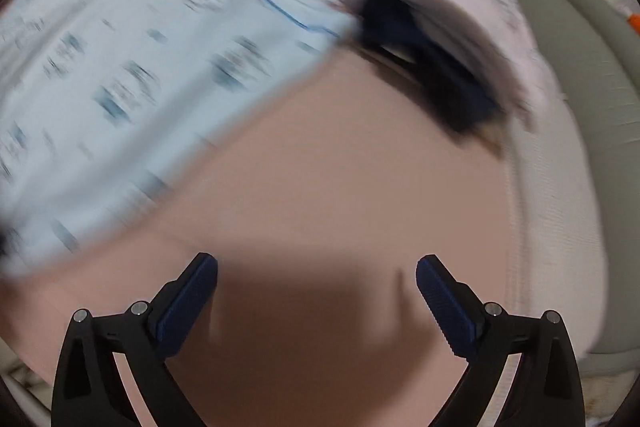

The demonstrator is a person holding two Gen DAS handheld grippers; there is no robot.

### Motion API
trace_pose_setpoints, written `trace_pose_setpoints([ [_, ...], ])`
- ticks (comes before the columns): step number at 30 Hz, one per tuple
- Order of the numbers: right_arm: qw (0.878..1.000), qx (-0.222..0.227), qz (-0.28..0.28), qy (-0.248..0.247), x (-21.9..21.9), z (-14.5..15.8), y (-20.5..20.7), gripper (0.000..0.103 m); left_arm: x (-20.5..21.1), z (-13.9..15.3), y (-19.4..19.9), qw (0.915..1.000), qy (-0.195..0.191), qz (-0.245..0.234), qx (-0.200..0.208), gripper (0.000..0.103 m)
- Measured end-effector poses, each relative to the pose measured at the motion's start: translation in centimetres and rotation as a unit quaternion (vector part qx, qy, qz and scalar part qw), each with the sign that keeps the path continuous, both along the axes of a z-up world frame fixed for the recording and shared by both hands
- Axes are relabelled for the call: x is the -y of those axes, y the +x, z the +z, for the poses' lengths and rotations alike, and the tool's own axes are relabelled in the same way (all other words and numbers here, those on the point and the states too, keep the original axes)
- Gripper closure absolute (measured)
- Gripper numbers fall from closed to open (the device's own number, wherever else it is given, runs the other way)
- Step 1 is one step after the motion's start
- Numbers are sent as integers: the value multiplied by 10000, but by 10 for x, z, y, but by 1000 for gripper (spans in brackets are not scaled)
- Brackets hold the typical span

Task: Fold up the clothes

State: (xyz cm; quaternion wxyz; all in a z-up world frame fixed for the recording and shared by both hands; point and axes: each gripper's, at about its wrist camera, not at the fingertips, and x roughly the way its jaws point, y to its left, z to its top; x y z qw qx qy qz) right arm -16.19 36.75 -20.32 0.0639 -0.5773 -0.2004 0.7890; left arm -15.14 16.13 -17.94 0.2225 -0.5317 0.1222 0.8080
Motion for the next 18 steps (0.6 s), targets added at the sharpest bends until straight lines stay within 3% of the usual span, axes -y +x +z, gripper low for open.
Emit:
trace_pose_setpoints([
  [4, 9935, -609, -231, -929, -3, 30, -9, 4, -19, 12, -10, 9986, 394, 45, -340, 28],
  [7, 9913, -727, -8, -1093, 25, 31, -29, 4, -44, 8, -28, 9986, 353, -18, -403, 28],
  [11, 9941, -255, 362, -994, 40, -10, -47, 4, -53, -7, -27, 9993, 263, -144, -204, 27],
  [15, 9932, 28, 333, -1113, 14, -12, -24, 3, -46, -2, -2, 9975, 513, -465, -126, 28],
  [18, 9938, -92, 228, -1080, 6, 2, -18, 2, -18, 15, -7, 9945, 992, 160, -287, 28],
])
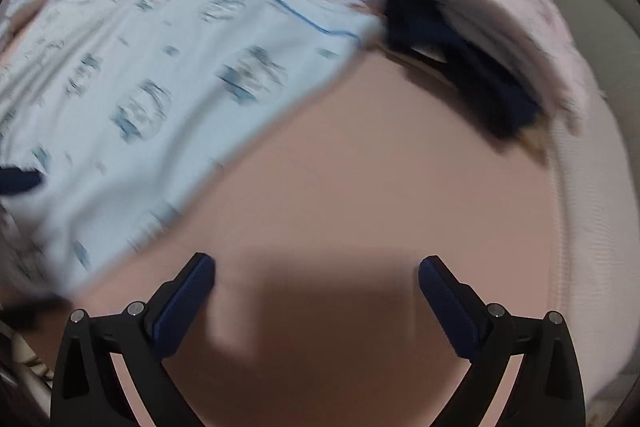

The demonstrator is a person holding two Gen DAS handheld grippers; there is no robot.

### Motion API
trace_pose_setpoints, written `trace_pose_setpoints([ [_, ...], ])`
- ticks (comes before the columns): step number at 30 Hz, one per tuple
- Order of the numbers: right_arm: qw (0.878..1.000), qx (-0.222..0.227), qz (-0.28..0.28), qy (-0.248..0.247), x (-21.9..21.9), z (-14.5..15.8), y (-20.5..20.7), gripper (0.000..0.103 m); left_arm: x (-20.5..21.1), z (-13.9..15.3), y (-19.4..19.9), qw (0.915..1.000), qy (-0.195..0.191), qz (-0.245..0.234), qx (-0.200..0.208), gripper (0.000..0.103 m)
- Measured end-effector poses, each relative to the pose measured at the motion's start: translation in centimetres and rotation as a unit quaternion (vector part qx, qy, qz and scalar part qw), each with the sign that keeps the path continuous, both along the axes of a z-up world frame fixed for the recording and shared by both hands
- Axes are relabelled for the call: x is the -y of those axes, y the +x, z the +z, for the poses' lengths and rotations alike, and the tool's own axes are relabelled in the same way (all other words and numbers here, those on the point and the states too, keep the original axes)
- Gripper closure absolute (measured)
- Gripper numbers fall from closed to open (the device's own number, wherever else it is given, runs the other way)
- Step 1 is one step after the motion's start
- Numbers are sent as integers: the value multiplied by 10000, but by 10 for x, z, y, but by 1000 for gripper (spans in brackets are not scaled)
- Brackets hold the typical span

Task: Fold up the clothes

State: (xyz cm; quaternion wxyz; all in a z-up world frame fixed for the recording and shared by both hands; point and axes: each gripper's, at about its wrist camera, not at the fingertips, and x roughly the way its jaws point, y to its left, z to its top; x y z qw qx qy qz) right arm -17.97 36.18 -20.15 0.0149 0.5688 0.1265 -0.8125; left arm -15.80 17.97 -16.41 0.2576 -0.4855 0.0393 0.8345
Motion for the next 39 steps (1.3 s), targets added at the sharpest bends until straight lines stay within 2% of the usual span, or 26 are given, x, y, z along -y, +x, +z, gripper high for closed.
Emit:
trace_pose_setpoints([
  [1, 9999, -62, -73, -43, -2, 5, 1, 2, 12, 5, -4, 9993, 100, 359, -96, 28],
  [3, 9995, -195, -183, -156, -2, 15, 2, 2, 22, 0, -14, 9971, -189, 736, -62, 28],
  [5, 9984, -375, -112, -402, 17, 18, 0, 2, 16, -16, -18, 9960, -644, 625, 40, 28],
  [7, 9982, -365, 104, -458, 44, 15, 4, 2, 7, -22, -6, 9936, -988, 498, -217, 27],
  [8, 9989, -268, 268, -261, 58, 5, 9, 2, 4, -22, -1, 9931, -1013, 526, -256, 27],
  [9, 9990, -204, 403, -46, 68, -7, 9, 2, 3, -23, 3, 9940, -942, 541, -128, 27],
  [10, 9985, -279, 452, 142, 68, -18, 6, 2, 3, -21, 8, 9946, -917, 485, -80, 27],
  [11, 9982, -364, 433, 206, 67, -16, 13, 2, 3, -19, 13, 9951, -894, 425, -35, 27],
  [12, 9987, -191, 390, 275, 61, -14, 19, 2, 7, -18, 14, 9962, -836, 226, 104, 27],
  [14, 9981, 178, 326, 499, 45, -10, 30, 2, 17, -13, 19, 9972, -706, 120, 206, 27],
  [16, 9969, 337, 211, 684, 33, -3, 36, 2, 28, -5, 14, 9976, -585, 352, 129, 27],
  [19, 9997, -30, -5, 253, 35, 18, 32, 2, 33, 1, -5, 9953, -662, 706, -17, 27],
  [22, 9979, -250, 12, -592, 68, 21, 23, 2, 43, -4, -9, 9915, -1089, 699, 87, 27],
  [24, 9975, 8, 191, -677, 94, 3, 18, 2, 52, -5, -10, 9899, -1278, 590, 175, 27],
  [26, 9984, 361, 304, -319, 102, -18, 17, 2, 65, 0, -9, 9896, -1353, 418, 254, 27],
  [27, 9984, 295, 349, -323, 99, -15, 23, 2, 74, 9, -11, 9901, -1339, 376, 200, 27],
  [29, 9965, 722, 405, -143, 91, -12, 30, 2, 91, 23, -17, 9895, -1389, 372, 138, 26],
  [31, 9931, 1103, 408, -1, 82, -8, 35, 2, 115, 29, -26, 9878, -1501, 315, 279, 26],
  [33, 9966, 766, 259, -181, 84, 10, 30, 2, 138, 27, -29, 9851, -1624, 308, 475, 26],
  [36, 9981, 127, 139, -590, 114, 30, 15, 2, 171, 2, -25, 9765, -1824, 725, 890, 26],
  [37, 9976, 15, 156, -673, 128, 31, 11, 2, 177, -4, -21, 9756, -1825, 786, 936, 26],
  [39, 9969, 137, 386, -674, 163, 15, 3, 2, 191, -12, -11, 9757, -1733, 891, 999, 25],
])
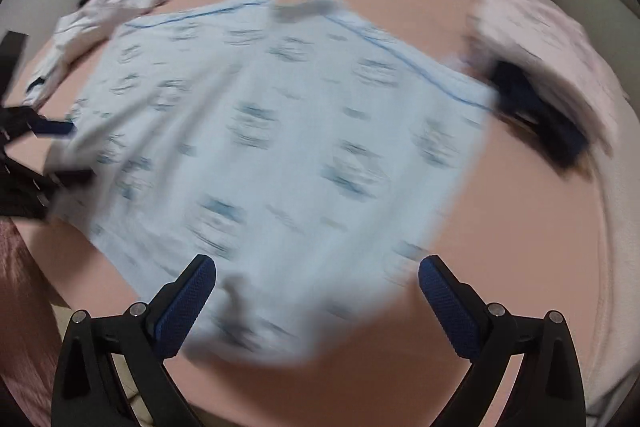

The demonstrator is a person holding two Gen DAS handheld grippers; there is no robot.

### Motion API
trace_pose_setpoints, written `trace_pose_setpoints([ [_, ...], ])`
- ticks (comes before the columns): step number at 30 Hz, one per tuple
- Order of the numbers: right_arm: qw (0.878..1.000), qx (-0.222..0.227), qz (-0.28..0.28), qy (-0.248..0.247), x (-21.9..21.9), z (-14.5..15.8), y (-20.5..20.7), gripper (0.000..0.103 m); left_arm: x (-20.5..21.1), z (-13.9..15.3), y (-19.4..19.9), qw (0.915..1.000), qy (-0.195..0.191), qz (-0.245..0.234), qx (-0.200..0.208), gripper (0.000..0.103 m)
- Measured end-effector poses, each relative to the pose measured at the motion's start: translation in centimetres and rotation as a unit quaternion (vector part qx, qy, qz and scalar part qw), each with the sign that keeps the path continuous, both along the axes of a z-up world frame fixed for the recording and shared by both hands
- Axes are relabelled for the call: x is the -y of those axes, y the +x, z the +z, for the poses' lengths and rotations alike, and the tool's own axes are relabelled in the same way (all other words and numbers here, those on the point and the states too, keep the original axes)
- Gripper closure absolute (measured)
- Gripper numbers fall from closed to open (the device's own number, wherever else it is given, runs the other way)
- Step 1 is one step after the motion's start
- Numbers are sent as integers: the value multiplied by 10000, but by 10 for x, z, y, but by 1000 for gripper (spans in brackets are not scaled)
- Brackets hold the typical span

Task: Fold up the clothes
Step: 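Smooth the pants legs flat with both open tools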

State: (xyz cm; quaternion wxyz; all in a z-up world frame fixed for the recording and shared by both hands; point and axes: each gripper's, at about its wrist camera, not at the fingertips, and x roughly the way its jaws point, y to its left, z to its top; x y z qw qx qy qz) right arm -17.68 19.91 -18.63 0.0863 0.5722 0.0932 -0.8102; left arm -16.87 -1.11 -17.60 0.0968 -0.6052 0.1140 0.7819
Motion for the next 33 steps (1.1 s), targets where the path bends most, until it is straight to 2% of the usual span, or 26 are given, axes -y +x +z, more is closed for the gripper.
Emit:
trace_pose_setpoints([
  [4, 9986, 137, 352, 374, 38, -28, 12, 2, 28, -2, 23, 9994, 308, 33, 140, 22],
  [6, 9978, 401, 424, 309, 29, -28, 23, 1, 36, -1, 35, 9985, 353, -157, 392, 23],
  [8, 9949, 623, 669, 438, 27, -27, 31, 1, 37, 5, 43, 9978, 356, -403, 399, 23],
  [11, 9896, 823, 993, 639, 26, -20, 38, 1, 39, 25, 38, 9978, 461, -442, -159, 23],
  [14, 9978, 496, 442, -58, 24, 0, 17, 1, 40, 33, 18, 9965, 533, -112, -626, 23],
  [16, 9993, 168, -11, -344, 29, 11, -1, 1, 40, 24, 6, 9971, 496, 93, -574, 23],
  [18, 9987, 0, -189, -467, 36, 15, -13, 1, 40, 13, -1, 9986, 390, 123, -330, 23],
  [19, 9985, 39, -263, -484, 39, 13, -16, 1, 34, 3, 1, 9992, 324, 69, -234, 23],
  [22, 9975, 576, -270, -316, 44, -3, -4, 1, 42, -3, 16, 9994, 235, -165, -190, 22],
  [25, 9968, 758, 62, 234, 34, -17, 16, 1, 62, 1, 33, 9995, 252, -199, -15, 22],
  [26, 9963, 831, 64, 229, 27, -17, 21, 1, 65, 8, 37, 9991, 335, -221, -129, 22],
  [28, 9948, 958, -183, -284, 10, -4, 20, 1, 69, 31, 41, 9956, 659, -325, -578, 22],
  [29, 9944, 915, -257, -461, 4, 4, 18, 1, 64, 36, 35, 9955, 567, -331, -690, 22],
  [30, 9968, 631, -222, -448, 7, 17, 14, 1, 60, 41, 28, 9951, 465, -335, -800, 22],
  [32, 9998, 40, -87, -200, 28, 38, -5, 1, 46, 41, 9, 9942, 346, -432, -920, 22],
  [33, 9999, -112, -34, -61, 41, 41, -16, 1, 36, 38, -1, 9938, 340, -477, -950, 22],
])
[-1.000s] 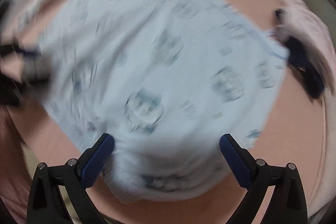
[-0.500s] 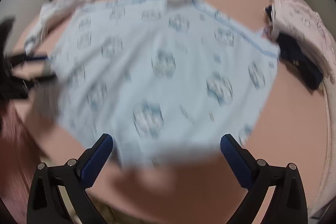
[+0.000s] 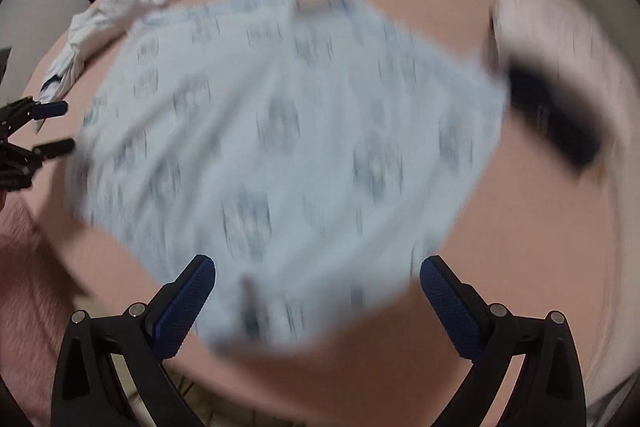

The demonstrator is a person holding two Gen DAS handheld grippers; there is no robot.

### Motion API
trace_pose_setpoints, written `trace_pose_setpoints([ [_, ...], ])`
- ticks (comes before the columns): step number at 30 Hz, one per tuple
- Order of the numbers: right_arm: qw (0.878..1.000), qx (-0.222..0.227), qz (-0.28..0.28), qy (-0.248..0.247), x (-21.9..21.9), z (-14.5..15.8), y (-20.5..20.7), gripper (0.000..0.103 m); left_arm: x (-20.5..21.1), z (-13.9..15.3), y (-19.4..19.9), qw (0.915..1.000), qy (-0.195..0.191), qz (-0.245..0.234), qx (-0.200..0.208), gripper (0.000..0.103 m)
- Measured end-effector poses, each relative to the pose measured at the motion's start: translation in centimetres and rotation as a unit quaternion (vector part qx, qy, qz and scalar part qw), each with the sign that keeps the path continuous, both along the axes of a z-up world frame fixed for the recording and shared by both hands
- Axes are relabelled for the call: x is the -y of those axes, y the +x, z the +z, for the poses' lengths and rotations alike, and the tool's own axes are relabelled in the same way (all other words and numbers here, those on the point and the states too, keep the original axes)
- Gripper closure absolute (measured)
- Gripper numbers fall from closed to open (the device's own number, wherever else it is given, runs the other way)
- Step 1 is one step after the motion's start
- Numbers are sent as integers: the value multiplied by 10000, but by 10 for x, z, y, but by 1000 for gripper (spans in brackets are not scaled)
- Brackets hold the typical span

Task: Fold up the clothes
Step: 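Smooth the pants legs flat with both open tools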

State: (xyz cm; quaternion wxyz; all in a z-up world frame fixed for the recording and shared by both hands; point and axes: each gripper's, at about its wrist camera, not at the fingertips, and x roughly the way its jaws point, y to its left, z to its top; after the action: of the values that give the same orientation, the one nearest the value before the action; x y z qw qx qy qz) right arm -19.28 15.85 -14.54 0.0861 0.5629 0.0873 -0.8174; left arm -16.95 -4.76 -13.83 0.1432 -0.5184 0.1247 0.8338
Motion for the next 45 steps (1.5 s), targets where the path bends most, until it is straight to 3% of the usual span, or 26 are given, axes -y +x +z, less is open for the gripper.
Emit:
trace_pose_setpoints([
  [3, 9992, -165, 326, 189, 40, -10, -45, 1, -9, -16, -38, 9999, 25, -91, -91, 22],
  [6, 9980, -149, 520, 326, 86, -28, -62, 1, -17, -29, -56, 9999, -18, -129, -36, 22],
  [9, 9963, 17, 640, 568, 98, -60, -85, 1, -11, -46, -63, 9986, -468, -216, 75, 22],
  [12, 9947, 236, 810, 582, 89, -76, -84, 1, 23, -48, -69, 9993, -307, -19, 234, 21],
  [14, 9955, 406, 728, 457, 69, -76, -78, 1, 47, -45, -70, 9989, -398, 132, 232, 20],
  [17, 9947, 768, 670, 158, 39, -73, -69, 1, 73, -35, -70, 9984, 76, 292, 480, 20],
  [20, 9948, 667, 775, 34, 36, -60, -70, 1, 57, -20, -72, 9995, 293, 30, 96, 20],
  [23, 9985, 15, 537, -50, 54, -43, -85, 1, 32, -35, -83, 9989, 270, 47, 368, 20],
  [25, 9981, 154, 498, 320, 69, -59, -92, 1, 23, -54, -81, 9985, -124, -33, 538, 19],
  [26, 9962, 351, 539, 583, 75, -71, -94, 1, 26, -51, -76, 9991, -64, -49, 411, 19],
  [27, 9946, 484, 582, 704, 76, -80, -93, 1, 31, -48, -71, 9988, -33, -10, 487, 19],
  [31, 9995, 192, 239, -21, 49, -55, -74, 1, 49, -22, -35, 9998, 86, -34, 171, 20],
  [32, 9997, -26, 205, -113, 43, -48, -66, 1, 48, -23, -27, 9996, 74, -12, 254, 20],
  [34, 9988, -254, 281, 319, 42, -49, -53, 1, 42, -32, -15, 9983, 82, -1, 571, 20],
  [36, 9954, 27, 364, 889, 46, -68, -43, 1, 39, -48, -1, 9972, -168, -124, 714, 19],
  [37, 9968, 92, 306, 727, 37, -67, -36, 1, 42, -44, 6, 9981, -141, -154, 577, 19],
  [39, 9985, 236, 188, 454, 20, -66, -22, 1, 46, -41, 19, 9970, -469, -253, 555, 19],
  [41, 9988, 229, 86, 424, 2, -58, -6, 1, 46, -34, 35, 9949, -825, -515, 263, 20],
  [42, 9990, 170, 41, 405, -6, -53, 3, 1, 45, -27, 41, 9952, -778, -565, 163, 20],
  [45, 9996, -28, -266, 95, -30, -38, 24, 1, 40, -8, 36, 9992, -168, -357, 34, 20],
])
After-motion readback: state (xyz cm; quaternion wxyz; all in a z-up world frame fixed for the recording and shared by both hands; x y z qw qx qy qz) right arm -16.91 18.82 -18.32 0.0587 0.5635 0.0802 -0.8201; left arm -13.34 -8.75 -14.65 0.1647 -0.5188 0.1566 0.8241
